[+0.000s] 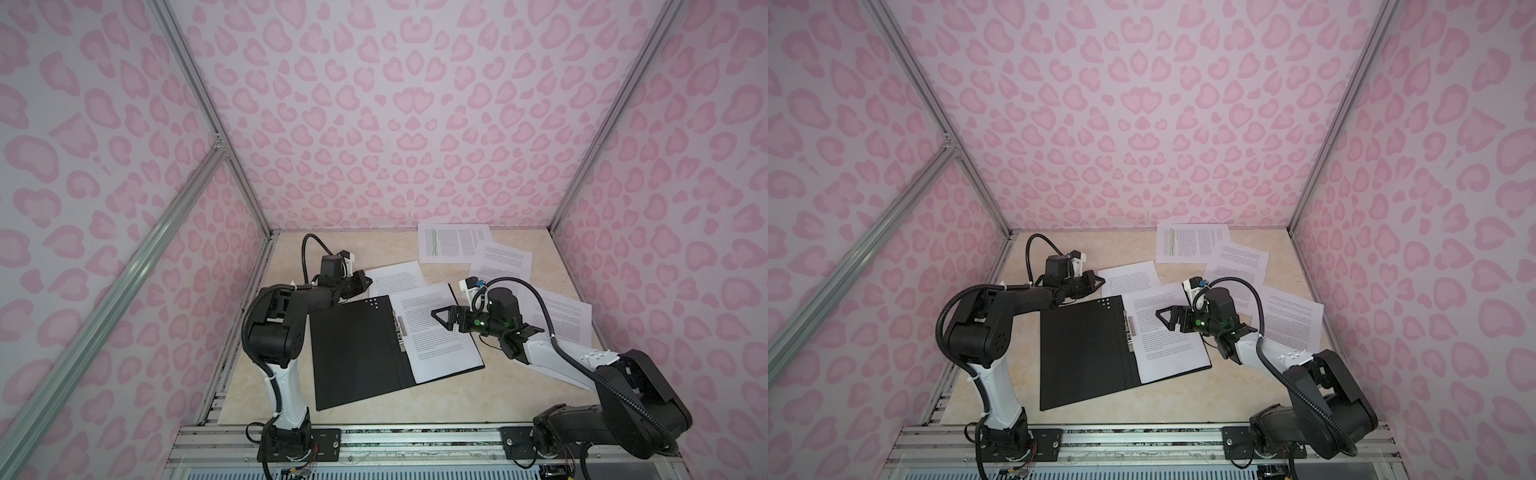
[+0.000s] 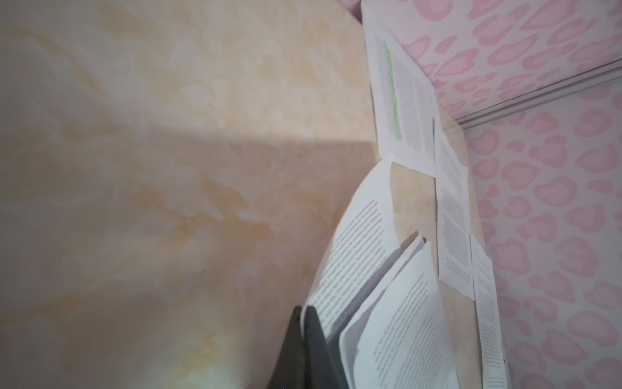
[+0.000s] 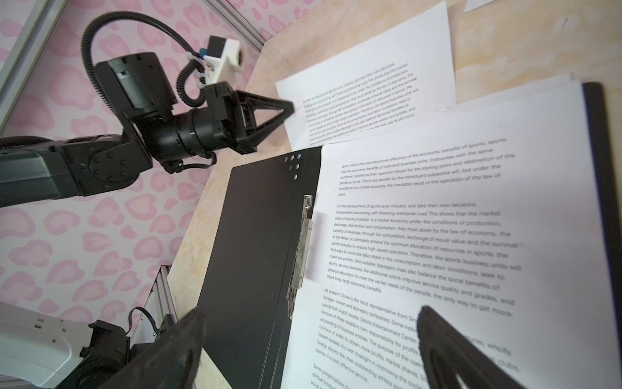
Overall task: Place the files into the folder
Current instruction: 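Reach the left gripper past the folder and grasp a loose white sheet, then lift the white sheet with the left gripper and carry it over the folder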
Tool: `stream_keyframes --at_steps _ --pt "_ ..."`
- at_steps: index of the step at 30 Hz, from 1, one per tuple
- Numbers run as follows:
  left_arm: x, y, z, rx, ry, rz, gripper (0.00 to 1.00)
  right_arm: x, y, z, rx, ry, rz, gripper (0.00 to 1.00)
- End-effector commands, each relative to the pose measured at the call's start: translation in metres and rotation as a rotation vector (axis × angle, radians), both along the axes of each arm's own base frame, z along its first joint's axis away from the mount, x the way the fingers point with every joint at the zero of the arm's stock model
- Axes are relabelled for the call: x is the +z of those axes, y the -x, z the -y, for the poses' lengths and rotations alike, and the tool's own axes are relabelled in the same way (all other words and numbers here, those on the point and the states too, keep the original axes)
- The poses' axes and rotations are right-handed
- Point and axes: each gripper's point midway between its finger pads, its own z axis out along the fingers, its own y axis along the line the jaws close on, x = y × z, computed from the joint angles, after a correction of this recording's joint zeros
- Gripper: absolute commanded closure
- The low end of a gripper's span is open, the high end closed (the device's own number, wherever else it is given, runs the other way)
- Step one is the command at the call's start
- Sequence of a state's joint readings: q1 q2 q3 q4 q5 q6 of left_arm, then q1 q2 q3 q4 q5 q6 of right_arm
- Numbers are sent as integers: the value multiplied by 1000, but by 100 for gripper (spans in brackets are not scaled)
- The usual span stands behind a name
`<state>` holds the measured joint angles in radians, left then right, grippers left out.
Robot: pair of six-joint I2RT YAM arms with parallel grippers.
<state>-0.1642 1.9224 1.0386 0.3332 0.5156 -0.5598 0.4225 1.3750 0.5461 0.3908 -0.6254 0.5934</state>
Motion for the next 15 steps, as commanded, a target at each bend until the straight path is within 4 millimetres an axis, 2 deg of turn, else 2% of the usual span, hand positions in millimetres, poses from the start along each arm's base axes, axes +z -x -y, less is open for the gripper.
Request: stream_keyframes --at_steps 1,8,15 --pt "52 -16 -6 40 -2 179 96 -4 0 2 -6 11 -3 3" --pt "125 -19 -18 85 -64 345 96 -6 -2 5 -24 23 -6 3" --pt "228 -3 -35 144 -138 552 96 -10 -5 11 -48 35 -14 3"
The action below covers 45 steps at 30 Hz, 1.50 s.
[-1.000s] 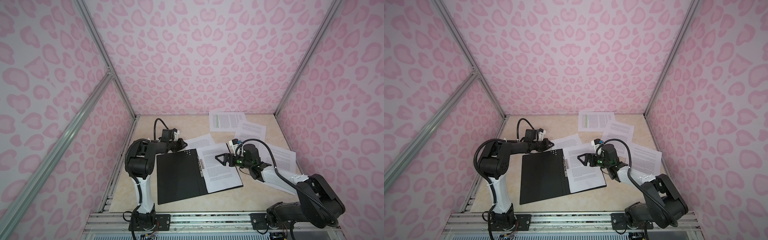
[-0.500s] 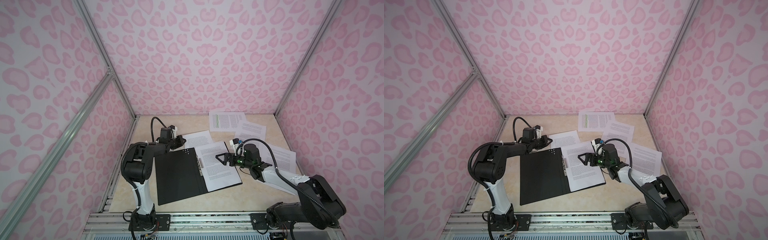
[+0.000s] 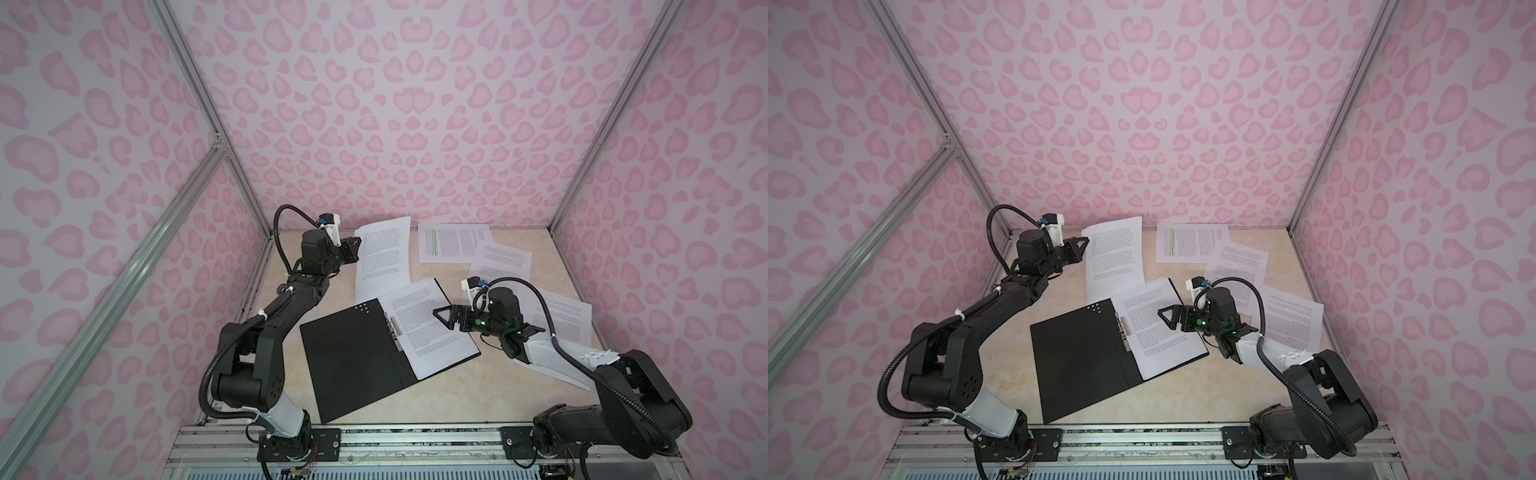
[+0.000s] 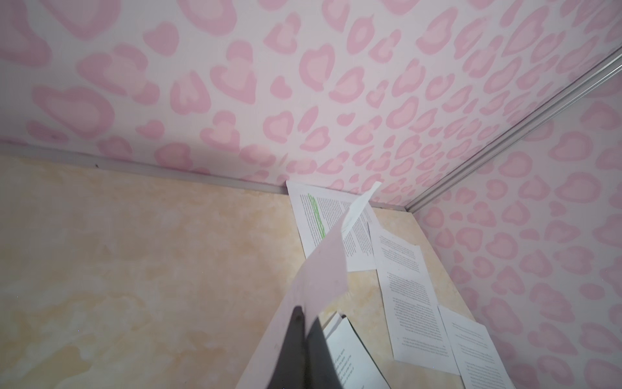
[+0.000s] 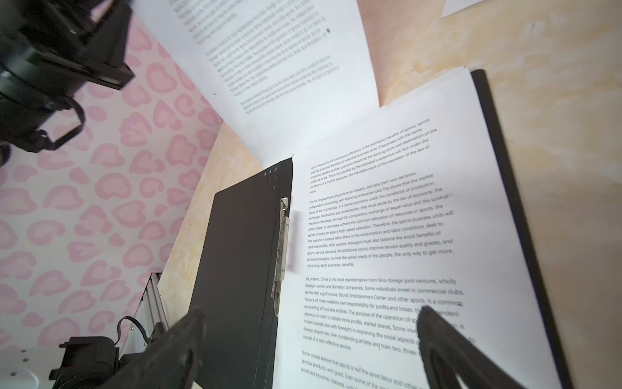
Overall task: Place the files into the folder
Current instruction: 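Lift the white sheet with the left gripper and carry it over the folder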
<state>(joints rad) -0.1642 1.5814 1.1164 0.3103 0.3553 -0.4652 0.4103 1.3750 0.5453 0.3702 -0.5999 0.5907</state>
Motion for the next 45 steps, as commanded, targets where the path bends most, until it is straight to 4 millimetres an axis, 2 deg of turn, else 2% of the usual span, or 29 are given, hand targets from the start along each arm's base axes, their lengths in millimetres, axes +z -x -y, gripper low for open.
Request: stream_keyframes --at_steps 1,4,6,11,15,23,27,30,34,37,39,41,45 --pt "52 11 -12 50 -66 121 96 -5 -1 4 -17 15 -3 3" --pt "87 31 -13 58 -78 195 96 -6 -2 7 -32 20 -5 3" --pt "107 49 -6 44 -81 232 96 -6 -4 11 -47 26 -4 3" --pt "127 103 33 -39 -96 241 96 -8 -7 22 -91 37 -4 3" --pt "132 146 68 -152 -47 229 96 -11 -10 35 -146 59 -10 3" --pt "128 215 130 -376 63 177 96 -20 -16 67 -268 93 -32 3" --pt "123 240 150 -455 96 142 96 -24 -17 71 -285 105 -40 3" --pt "116 252 156 -484 127 112 96 -28 -18 72 -288 110 -51 3" --pt "107 262 149 -472 154 80 96 -30 -18 72 -288 110 -56 3" --pt "95 261 132 -395 149 48 96 -30 -19 73 -292 110 -53 3" --pt "74 250 110 -262 109 -11 96 -30 -19 73 -292 111 -52 3" --pt "42 235 81 -99 52 -113 96 -29 -19 73 -294 112 -49 3" --pt "-20 215 44 13 30 -270 96 -28 -18 76 -302 119 -43 3"
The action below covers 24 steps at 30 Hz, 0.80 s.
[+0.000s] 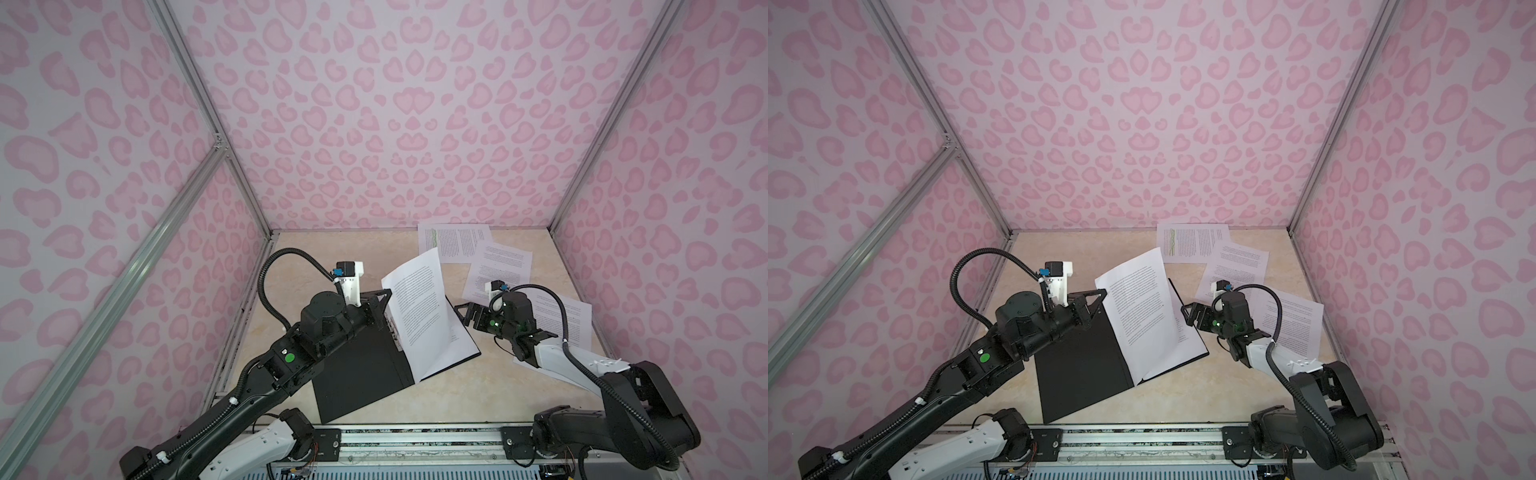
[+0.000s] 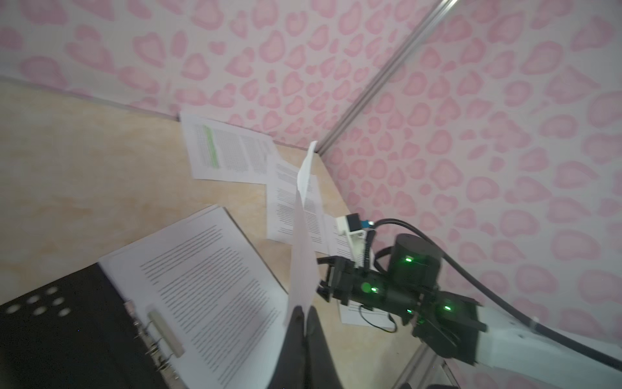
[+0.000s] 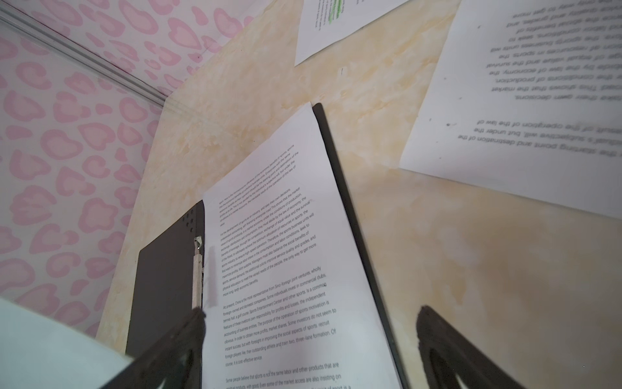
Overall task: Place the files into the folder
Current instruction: 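Lift the white sheet with the left gripper and carry it over the folder, then lower the sheet onto the folder with the left gripper while the right grasps its edge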
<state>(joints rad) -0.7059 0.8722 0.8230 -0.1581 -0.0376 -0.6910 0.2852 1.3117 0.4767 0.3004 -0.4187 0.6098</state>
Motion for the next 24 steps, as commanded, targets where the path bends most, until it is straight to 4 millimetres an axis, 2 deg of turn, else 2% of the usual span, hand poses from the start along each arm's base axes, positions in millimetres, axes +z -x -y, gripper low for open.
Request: stream_keyframes --at_steps 1,3,7,9,12,15,17,24 --pt "-61 -11 -32 121 -61 -176 96 -1 0 4 -15 14 9 3" --pt "-94 -19 -47 173 -136 -228 96 0 0 5 -17 17 12 3" --pt "-148 -30 -71 273 -307 -301 96 2 0 -3 18 -5 21 3" --pt "-169 -34 -82 319 -392 -328 96 3 2 -13 60 -14 26 3" --pt "-193 -40 -92 349 -461 -366 96 2 6 -40 164 -12 23 3" --pt "-208 -45 -93 349 -499 -396 96 -6 12 -70 270 -7 -7 3" --pt "-215 -47 -95 353 -529 -411 96 -11 14 -83 310 -10 -24 3" --pt "-230 -48 -110 371 -562 -461 96 -22 26 -114 422 0 -61 5"
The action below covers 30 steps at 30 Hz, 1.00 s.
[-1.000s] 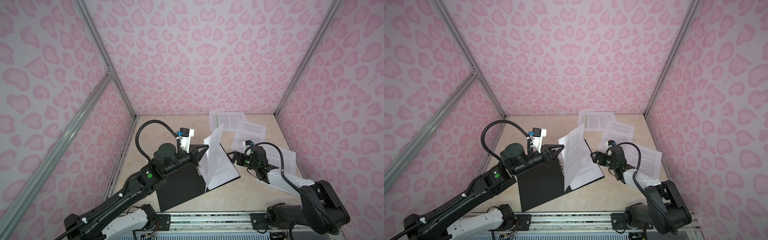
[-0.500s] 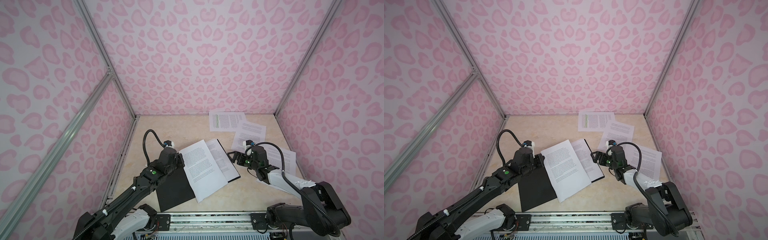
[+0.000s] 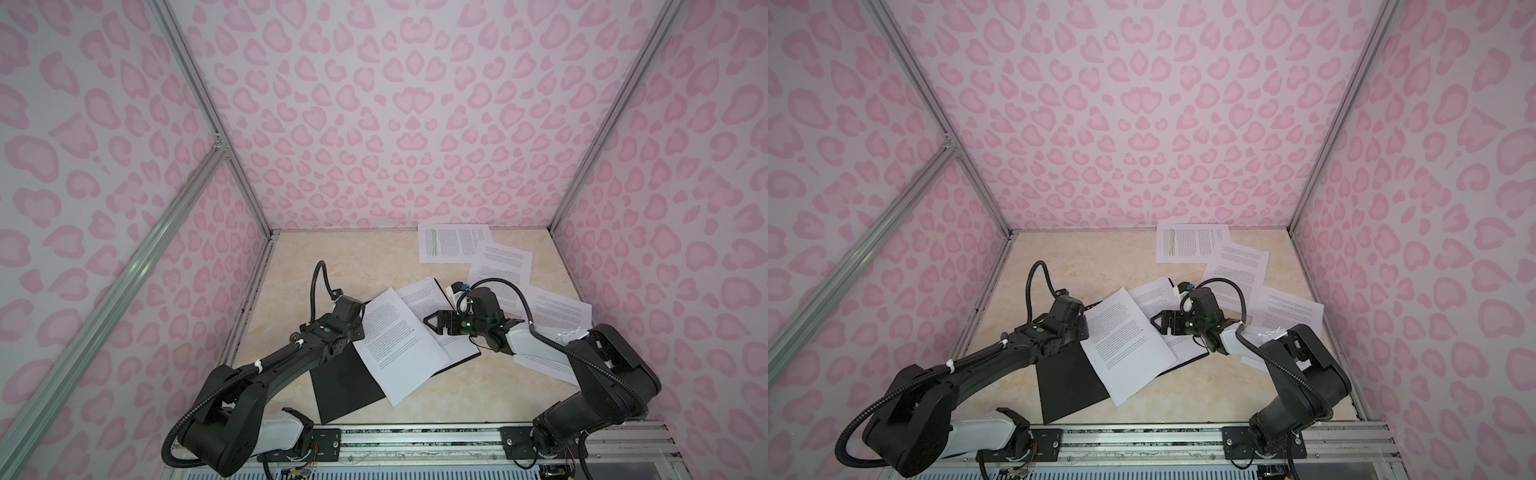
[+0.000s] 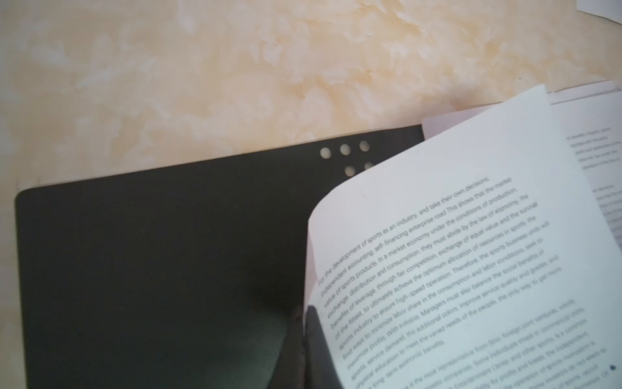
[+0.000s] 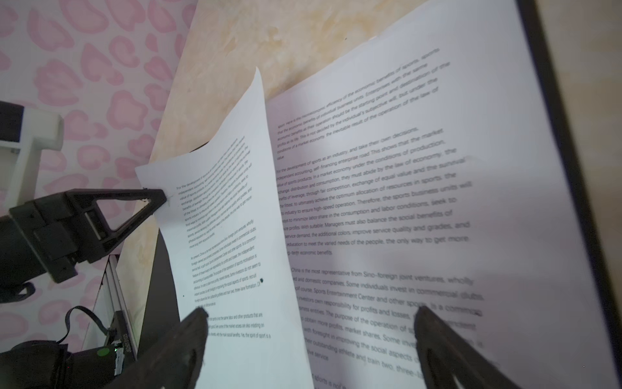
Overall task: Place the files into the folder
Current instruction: 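Lower the sheet onto the folder with the left gripper while the right grasps its edge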
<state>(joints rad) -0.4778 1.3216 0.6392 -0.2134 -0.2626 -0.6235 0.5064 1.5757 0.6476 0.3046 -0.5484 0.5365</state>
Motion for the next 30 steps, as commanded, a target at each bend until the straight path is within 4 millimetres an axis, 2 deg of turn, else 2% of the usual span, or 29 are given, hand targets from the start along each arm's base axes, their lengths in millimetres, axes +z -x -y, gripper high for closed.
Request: stream_keyframes --at_steps 1,9,13,20,30 --pt "-1 -5 -4 3 -6 9 96 -2 6 -13 68 -2 0 6" --pt "-10 -5 -3 -1 -8 -20 96 -15 17 -33 153 48 -44 12" --pt "-12 -6 -2 -2 -7 -25 96 -18 22 -42 194 46 -61 22" --pt "-14 -6 -1 -6 -7 -31 96 -21 26 -49 222 36 -86 45" --pt "-13 -6 -1 -7 -8 -29 96 -20 27 -51 225 18 -100 66"
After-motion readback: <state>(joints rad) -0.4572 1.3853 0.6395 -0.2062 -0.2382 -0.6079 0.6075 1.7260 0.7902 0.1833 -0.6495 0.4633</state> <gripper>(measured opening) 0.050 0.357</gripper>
